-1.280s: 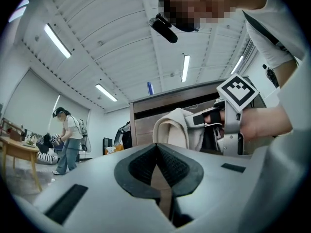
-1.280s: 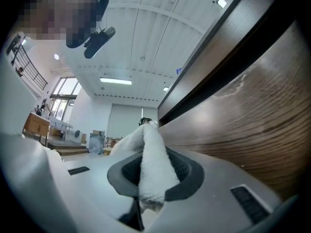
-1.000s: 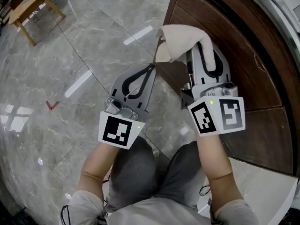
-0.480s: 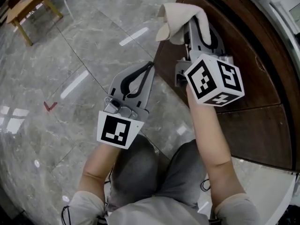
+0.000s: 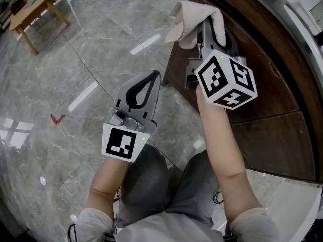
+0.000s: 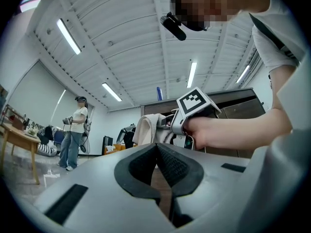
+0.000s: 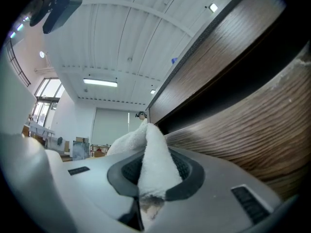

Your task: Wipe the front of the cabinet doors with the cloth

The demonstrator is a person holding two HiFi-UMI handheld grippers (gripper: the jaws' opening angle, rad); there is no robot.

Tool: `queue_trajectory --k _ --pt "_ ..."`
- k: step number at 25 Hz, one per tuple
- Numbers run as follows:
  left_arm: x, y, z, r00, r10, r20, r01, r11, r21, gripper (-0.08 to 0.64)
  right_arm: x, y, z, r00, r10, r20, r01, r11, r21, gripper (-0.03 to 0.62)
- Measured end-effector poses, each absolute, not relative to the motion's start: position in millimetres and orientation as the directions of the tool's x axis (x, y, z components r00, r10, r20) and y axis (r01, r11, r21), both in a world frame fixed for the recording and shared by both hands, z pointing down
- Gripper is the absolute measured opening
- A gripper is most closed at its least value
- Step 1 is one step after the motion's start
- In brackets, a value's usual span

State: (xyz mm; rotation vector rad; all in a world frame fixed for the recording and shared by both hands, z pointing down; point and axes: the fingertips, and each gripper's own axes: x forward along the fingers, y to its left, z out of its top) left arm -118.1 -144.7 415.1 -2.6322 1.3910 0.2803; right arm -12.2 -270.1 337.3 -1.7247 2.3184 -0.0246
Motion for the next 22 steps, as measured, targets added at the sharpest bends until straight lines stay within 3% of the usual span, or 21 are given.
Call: queue_trajectory --k 22 --pt "-65.4 -121.8 418.4 0.585 -0.776 -0.237 -0.806 -0.587 -0.067 0.017 55.9 -205.5 338.8 -0.237 -0.941 -0.242 -0.953 0.274 -0.130 0.071"
